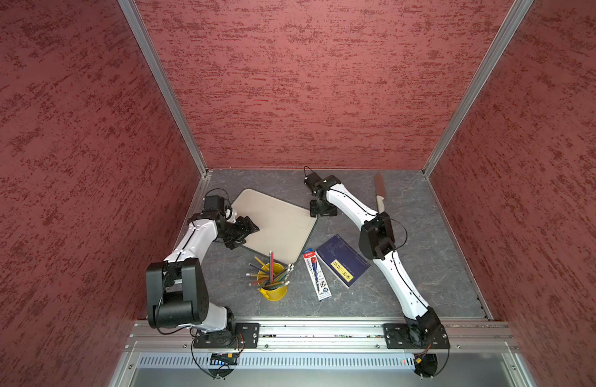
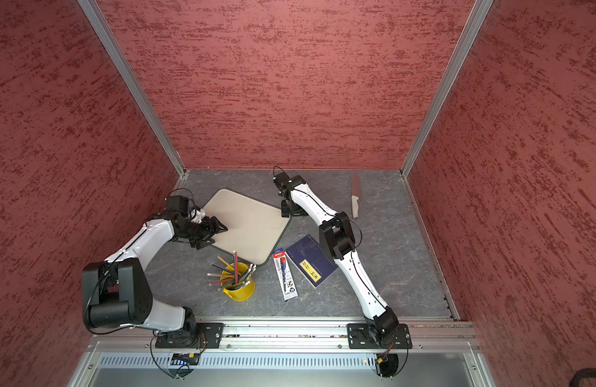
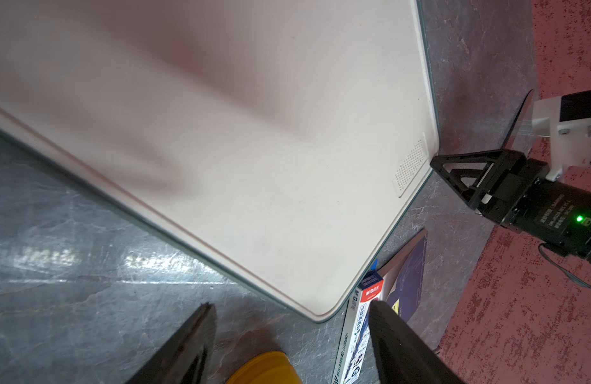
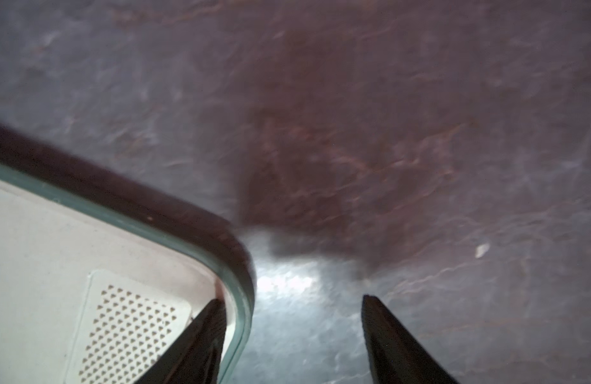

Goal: Align the knife with the edge of the cutting board
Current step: Move the work surface to the center of the board, then adjust the work surface at the center of the board.

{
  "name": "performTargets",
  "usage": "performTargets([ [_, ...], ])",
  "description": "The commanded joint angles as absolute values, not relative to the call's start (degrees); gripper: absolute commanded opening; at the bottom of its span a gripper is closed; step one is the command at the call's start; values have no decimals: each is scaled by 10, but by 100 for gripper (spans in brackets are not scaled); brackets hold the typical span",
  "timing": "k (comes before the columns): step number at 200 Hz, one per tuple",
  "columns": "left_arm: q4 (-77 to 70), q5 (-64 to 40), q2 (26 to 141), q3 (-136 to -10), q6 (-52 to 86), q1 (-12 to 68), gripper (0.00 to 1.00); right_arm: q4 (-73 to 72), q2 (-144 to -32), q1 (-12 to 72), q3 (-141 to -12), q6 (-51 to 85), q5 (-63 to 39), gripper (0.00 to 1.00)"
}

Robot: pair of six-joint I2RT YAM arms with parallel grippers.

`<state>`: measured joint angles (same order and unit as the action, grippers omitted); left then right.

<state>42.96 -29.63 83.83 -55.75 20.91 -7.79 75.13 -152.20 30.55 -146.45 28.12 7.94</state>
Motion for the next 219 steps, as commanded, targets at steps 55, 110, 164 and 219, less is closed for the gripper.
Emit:
performTargets([
  [55,446,-304,836,-563,199,-83,76,753,-1579,186,-1513,312,152,69],
  [110,420,-317,860,-580,218,-83,76,748,-1510,138,-1502,344,83,74],
  [164,381,-319,897,-602,237,-83,76,600,-1288,147,-1135,351,-75,76],
  [219,368,-308,1053,-755,248,-84,76,563,-1224,192,-1030,349,-134,77],
])
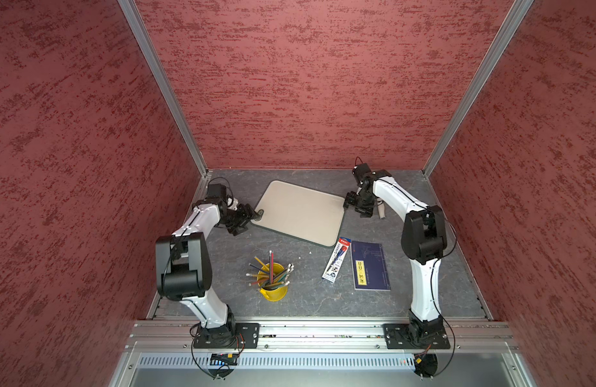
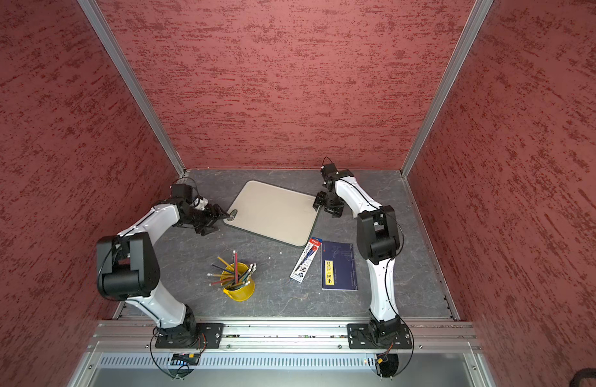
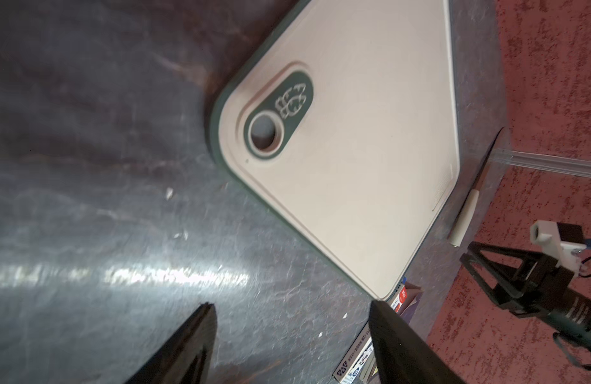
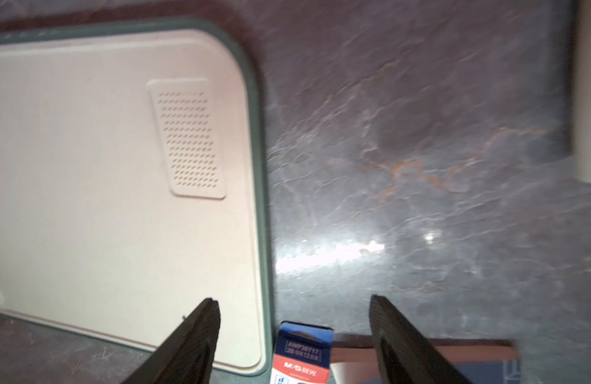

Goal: Align the knife with the edge of the cutting board
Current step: Adjust the work surface at the center of the board.

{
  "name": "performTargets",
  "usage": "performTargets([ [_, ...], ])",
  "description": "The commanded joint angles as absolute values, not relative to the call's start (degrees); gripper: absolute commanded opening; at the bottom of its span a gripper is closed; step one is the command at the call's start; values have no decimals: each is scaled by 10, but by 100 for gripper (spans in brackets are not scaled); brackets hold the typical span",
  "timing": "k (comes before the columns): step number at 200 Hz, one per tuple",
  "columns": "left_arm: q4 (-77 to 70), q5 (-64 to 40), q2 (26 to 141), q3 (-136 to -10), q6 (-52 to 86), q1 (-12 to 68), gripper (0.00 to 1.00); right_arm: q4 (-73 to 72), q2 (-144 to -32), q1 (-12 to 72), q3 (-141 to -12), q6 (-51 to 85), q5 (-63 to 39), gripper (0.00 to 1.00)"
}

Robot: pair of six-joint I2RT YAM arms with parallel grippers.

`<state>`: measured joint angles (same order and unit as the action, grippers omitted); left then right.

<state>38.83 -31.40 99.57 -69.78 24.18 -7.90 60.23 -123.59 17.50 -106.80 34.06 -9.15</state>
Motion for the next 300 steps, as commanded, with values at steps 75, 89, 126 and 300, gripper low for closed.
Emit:
performTargets([
  [75,373,-289,1233,-908,240,-81,78,532,-1199,196,-945,403,-189,92],
  [89,370,-295,1251,-919,240,-79,78,529,-1203,196,-937,408,-196,93],
  [126,354,-333,1279,-929,245,-55,78,508,-1223,196,-930,414,-213,93],
  [300,255,-409,1121,-656,300,95,76,546,-1374,143,-1164,364,-273,92],
])
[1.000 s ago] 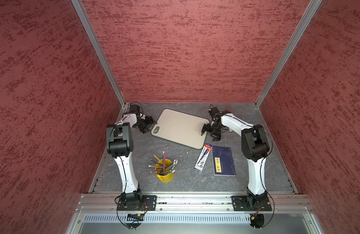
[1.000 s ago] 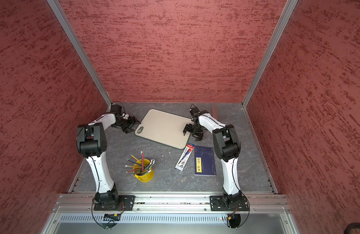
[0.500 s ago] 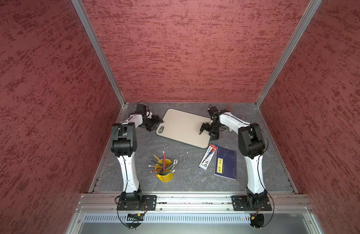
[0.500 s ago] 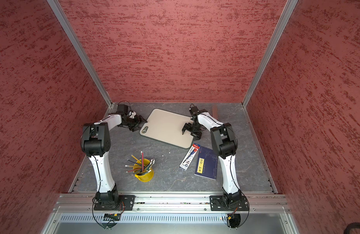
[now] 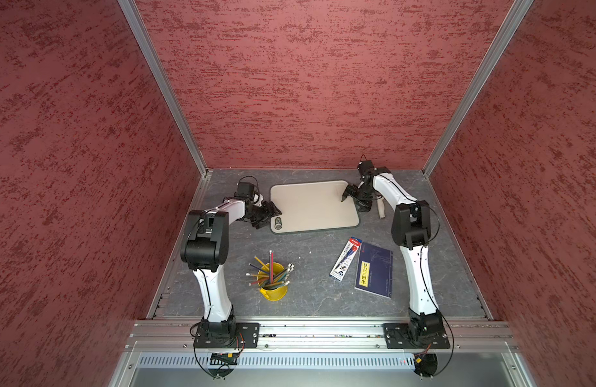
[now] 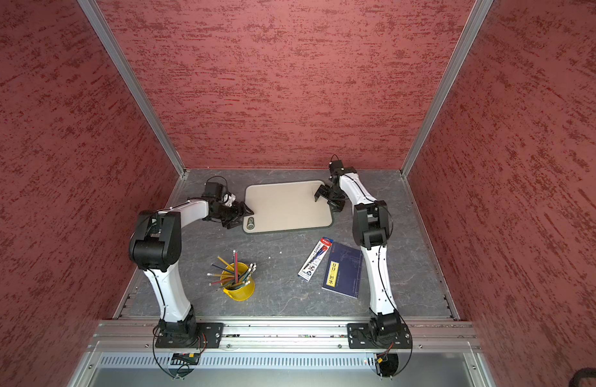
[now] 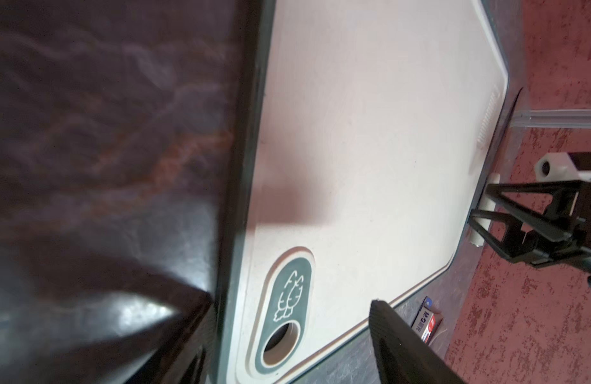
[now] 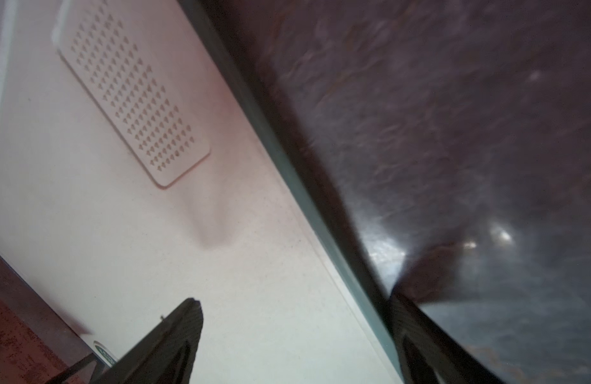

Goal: Align the knife with the edge of the cutting board
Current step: Adjust the work surface at the center of the board.

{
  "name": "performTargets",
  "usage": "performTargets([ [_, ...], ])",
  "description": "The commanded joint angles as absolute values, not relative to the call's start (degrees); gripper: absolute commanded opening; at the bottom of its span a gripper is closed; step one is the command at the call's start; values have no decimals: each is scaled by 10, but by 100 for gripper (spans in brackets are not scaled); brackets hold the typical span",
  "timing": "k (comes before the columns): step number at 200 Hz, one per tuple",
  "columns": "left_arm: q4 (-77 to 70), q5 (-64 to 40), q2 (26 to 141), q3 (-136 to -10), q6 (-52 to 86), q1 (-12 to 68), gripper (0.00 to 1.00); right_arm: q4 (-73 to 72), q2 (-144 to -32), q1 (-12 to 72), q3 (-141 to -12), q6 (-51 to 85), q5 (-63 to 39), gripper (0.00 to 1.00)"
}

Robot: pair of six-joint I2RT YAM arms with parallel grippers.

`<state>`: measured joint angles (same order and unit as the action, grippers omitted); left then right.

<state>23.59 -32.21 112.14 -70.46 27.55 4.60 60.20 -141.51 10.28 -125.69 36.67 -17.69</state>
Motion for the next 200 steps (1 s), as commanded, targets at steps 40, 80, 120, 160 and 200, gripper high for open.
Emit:
performTargets([
  [40,248,-402,1095,-627,303,97,77,433,-1229,144,-925,371,-279,91],
  [80,255,-406,1110,-659,304,100,77,401,-1167,145,-823,395,-286,90],
  [120,271,-406,1119,-666,296,105,77,355,-1125,148,-750,429,-290,89],
  [160,258,-402,1097,-628,299,102,77,373,-1153,183,-784,424,-296,89],
  [200,261,-397,1086,-625,300,89,78,390,-1204,230,-865,429,-302,89],
])
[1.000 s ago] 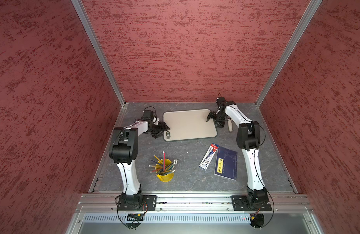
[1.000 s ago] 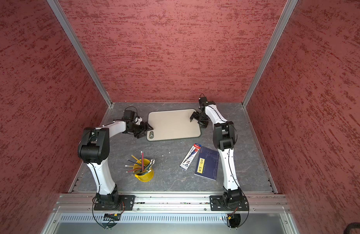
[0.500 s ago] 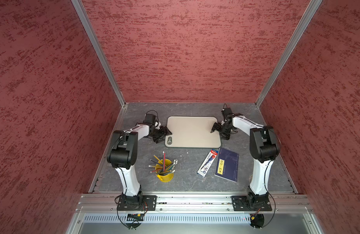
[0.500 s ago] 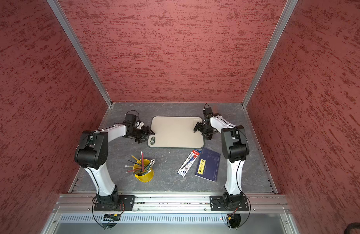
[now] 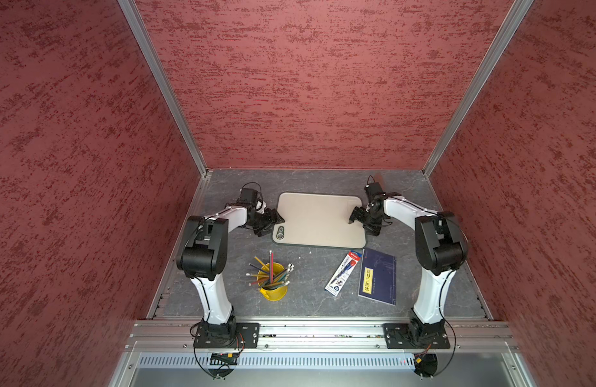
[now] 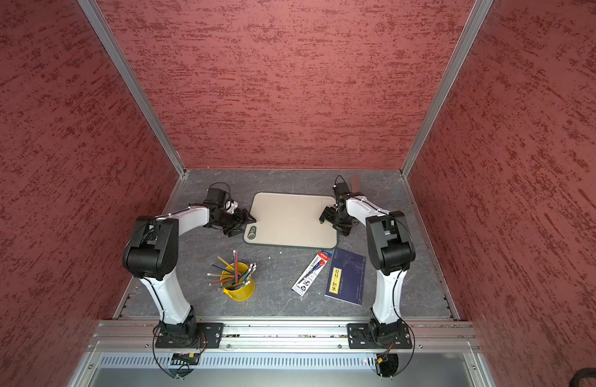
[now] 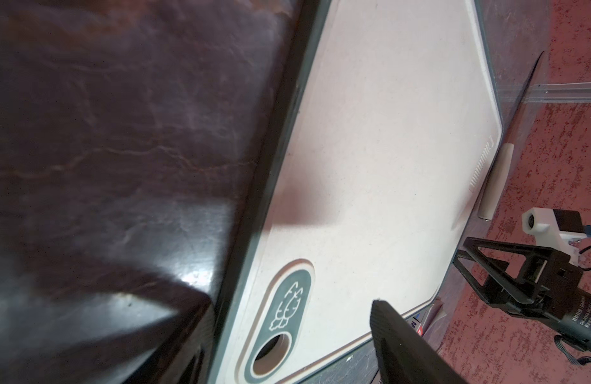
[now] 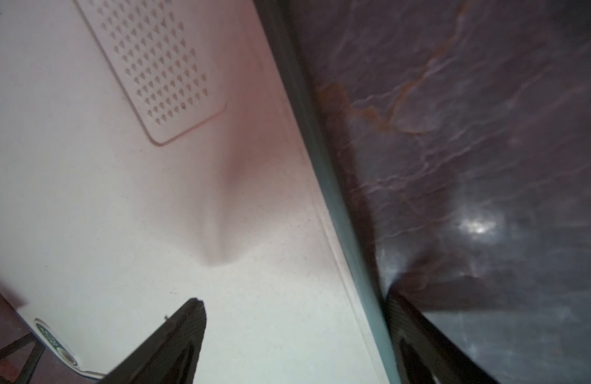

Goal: Align the knife with the edge of the cutting board
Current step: Adjust the work surface at the center of the board.

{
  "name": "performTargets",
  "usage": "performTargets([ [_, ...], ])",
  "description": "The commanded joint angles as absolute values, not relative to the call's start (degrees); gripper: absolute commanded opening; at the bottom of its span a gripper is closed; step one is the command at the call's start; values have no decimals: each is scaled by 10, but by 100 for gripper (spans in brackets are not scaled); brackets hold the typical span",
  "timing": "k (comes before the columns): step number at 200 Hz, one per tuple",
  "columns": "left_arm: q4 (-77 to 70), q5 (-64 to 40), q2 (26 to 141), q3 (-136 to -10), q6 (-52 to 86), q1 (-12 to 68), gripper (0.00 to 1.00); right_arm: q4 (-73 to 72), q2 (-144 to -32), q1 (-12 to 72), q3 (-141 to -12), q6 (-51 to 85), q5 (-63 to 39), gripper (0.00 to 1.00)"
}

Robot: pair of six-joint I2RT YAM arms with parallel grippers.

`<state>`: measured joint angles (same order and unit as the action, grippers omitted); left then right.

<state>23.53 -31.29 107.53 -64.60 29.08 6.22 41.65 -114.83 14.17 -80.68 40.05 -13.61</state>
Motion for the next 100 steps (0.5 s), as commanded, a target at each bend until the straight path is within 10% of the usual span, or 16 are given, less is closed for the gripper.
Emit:
performTargets([
  [1,262,-397,1086,-625,300,88,78,392,-1205,231,-867,428,-303,89],
  [100,297,-403,1102,-657,271,62,77,440,-1243,235,-961,385,-264,93],
])
